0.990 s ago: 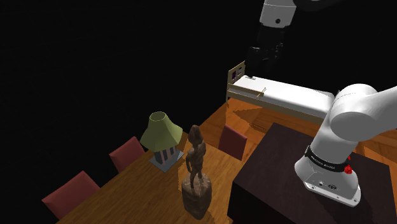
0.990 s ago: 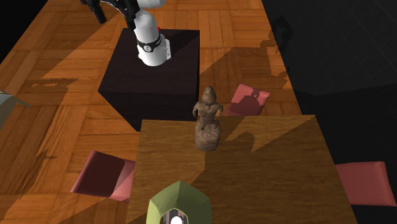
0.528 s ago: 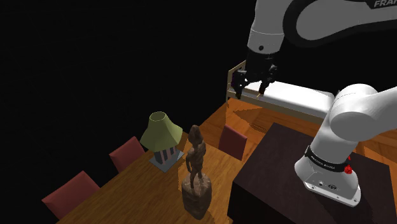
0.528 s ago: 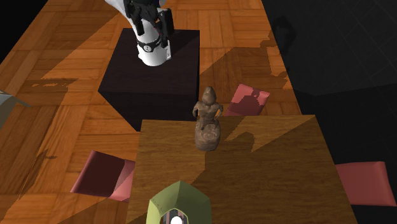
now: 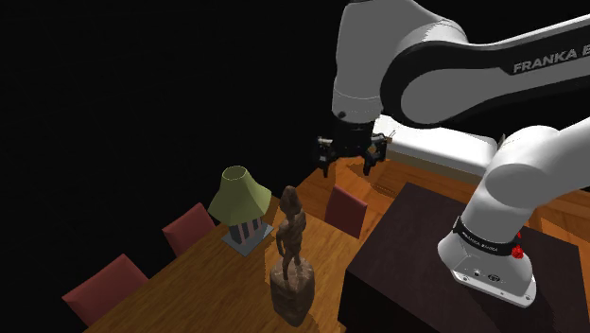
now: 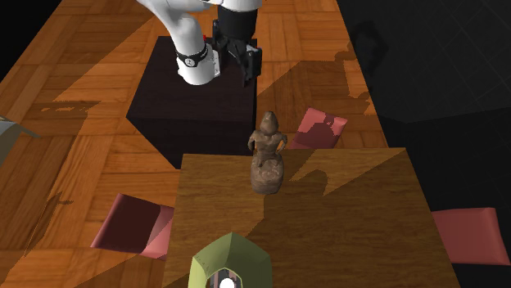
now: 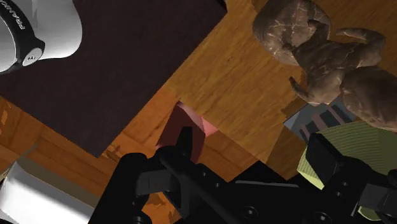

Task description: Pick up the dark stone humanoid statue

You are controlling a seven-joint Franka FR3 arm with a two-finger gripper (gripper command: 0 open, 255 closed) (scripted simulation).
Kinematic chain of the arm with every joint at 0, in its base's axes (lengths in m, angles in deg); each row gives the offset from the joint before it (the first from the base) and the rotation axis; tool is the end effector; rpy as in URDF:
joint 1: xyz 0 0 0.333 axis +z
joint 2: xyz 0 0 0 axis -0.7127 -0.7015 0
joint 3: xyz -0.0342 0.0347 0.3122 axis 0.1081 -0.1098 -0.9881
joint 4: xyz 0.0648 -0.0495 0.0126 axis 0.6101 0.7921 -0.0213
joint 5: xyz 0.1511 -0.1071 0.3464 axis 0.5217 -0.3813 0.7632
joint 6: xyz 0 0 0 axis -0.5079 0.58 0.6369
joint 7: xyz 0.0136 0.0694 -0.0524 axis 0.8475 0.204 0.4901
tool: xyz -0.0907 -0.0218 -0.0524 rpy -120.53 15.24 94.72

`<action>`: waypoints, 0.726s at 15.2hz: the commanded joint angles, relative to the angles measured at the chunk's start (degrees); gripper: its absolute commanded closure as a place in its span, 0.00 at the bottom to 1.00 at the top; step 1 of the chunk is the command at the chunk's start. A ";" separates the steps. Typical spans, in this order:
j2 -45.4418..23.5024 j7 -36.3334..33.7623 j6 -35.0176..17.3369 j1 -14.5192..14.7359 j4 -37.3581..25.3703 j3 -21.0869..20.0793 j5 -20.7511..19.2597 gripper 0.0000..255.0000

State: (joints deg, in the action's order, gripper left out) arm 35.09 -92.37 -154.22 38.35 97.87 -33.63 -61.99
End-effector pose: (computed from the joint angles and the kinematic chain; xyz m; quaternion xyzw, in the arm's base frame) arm 0.2891 0.2323 0.4479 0.9094 -0.4087 0.0687 0.0365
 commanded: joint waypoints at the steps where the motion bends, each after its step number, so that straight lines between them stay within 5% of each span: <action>1: -3.63 -6.65 -2.44 -2.78 -1.81 -5.39 0.70 0.00; 7: -15.95 -26.53 -8.03 -17.40 -10.47 -24.42 -2.50 0.00; 9: -20.36 -33.78 -9.49 -25.85 -14.03 -33.66 -5.37 0.00; 11: -23.55 -40.50 -10.39 -38.21 -17.97 -46.41 -8.02 0.00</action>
State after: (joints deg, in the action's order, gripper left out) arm 13.53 -128.79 -163.96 6.93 82.09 -72.87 -68.50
